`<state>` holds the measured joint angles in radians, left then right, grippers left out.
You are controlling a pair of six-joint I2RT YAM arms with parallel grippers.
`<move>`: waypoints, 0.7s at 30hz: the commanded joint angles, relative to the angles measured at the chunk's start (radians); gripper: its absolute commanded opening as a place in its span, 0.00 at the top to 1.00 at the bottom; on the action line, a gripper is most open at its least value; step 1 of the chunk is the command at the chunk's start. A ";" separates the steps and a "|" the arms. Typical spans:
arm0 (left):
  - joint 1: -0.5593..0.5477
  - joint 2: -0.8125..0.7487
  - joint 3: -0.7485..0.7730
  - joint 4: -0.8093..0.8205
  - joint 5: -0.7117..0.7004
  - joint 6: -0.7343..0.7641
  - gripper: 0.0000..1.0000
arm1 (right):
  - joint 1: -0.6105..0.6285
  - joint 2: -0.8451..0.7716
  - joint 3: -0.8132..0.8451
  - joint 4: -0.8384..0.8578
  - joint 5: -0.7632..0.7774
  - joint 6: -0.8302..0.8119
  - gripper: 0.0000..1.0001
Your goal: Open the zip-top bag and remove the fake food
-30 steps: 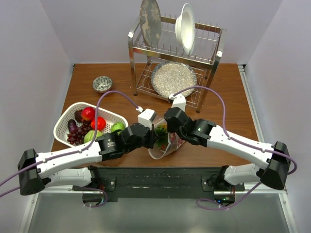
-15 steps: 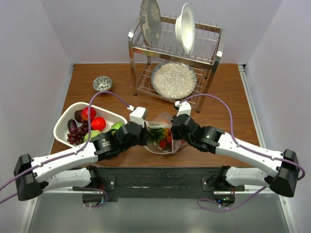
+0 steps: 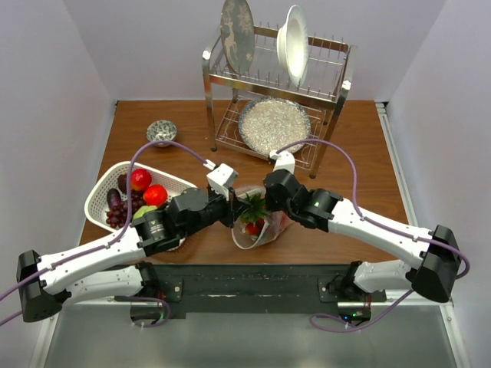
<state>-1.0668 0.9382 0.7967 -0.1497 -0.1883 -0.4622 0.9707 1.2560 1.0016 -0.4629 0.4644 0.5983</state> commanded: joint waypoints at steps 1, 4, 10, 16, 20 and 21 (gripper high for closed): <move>0.002 0.000 0.021 0.173 0.137 0.085 1.00 | -0.021 0.005 0.071 0.033 0.003 -0.015 1.00; 0.002 0.019 0.019 0.160 0.162 0.097 1.00 | -0.033 0.002 0.084 0.041 -0.007 -0.017 1.00; 0.001 -0.019 -0.027 0.188 0.222 0.100 1.00 | -0.084 -0.018 0.068 0.046 -0.035 -0.025 1.00; -0.007 -0.007 -0.004 0.153 0.280 0.128 1.00 | -0.113 -0.017 0.049 0.081 -0.079 -0.020 1.00; -0.009 -0.012 -0.002 0.162 0.261 0.126 1.00 | -0.113 -0.007 0.054 0.081 -0.092 -0.018 1.00; -0.010 -0.021 -0.001 0.162 0.192 0.111 1.00 | -0.113 -0.009 0.042 0.082 -0.099 -0.011 1.00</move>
<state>-1.0672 0.9409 0.7696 -0.0475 0.0303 -0.3550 0.8642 1.2583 1.0447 -0.4328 0.3836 0.5858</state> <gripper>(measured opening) 0.016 0.012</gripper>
